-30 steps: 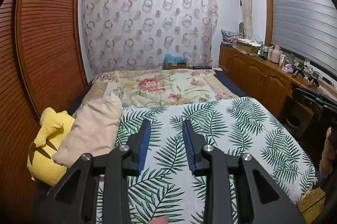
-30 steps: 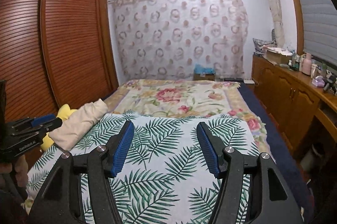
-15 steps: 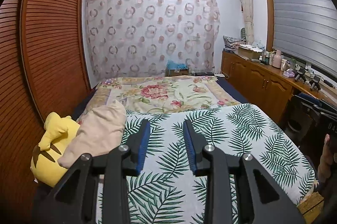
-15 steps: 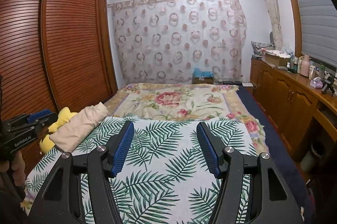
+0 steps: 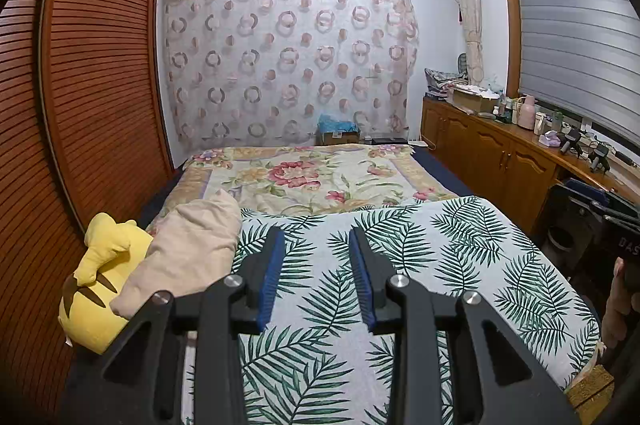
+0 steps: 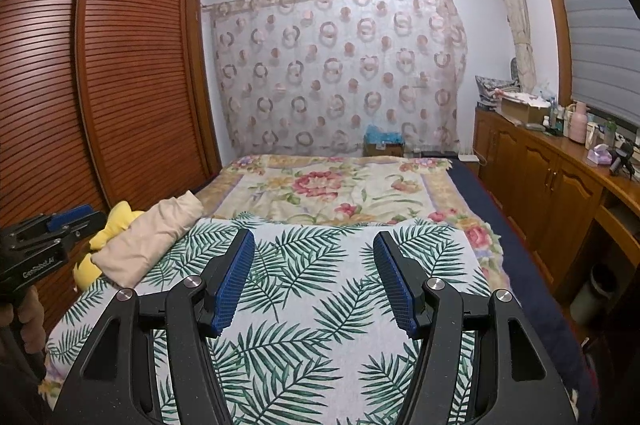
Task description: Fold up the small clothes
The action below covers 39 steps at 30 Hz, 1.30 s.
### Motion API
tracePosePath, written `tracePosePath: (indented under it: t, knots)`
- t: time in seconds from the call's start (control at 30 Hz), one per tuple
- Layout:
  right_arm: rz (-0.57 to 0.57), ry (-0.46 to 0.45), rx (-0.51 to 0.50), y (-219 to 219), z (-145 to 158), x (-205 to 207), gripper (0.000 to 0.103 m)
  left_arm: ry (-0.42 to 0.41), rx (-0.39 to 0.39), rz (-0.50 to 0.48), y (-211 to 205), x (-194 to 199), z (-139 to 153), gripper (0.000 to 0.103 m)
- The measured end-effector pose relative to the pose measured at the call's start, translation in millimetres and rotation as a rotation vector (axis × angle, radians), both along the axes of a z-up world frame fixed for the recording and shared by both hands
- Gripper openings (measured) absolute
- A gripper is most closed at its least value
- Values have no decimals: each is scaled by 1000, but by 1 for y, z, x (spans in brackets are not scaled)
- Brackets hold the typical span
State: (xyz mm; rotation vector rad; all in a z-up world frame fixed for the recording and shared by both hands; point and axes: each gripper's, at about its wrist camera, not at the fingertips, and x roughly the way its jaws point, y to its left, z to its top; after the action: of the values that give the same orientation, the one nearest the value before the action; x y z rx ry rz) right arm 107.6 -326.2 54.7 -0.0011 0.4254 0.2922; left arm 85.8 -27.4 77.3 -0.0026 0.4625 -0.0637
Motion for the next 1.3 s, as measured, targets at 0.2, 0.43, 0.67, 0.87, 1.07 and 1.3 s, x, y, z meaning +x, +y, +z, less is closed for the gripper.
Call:
tracePosePath:
  t: [0.2,0.43,0.67,0.87,1.07,1.3]
  knots:
    - [1,1,1,0,-1,1,63,-4,-1,6,2,-1,0,32]
    - [0,0,0,-1,-1,0,63,-5,-1,7,2,-1,0,33]
    - [0,1,2,-1,-1,1,63,-6,-2,6,2,-1,-1,33]
    - [-1,2,1,-1,-1,1,63,-5,-1,6,2,-1,-1,33]
    - [0,1,3,-2,-1,1,63,-7,-2,7,2,-1,0,33]
    - [-1,2,2,-2,-1,1,63,-7,-2,7,3,-1,0,34]
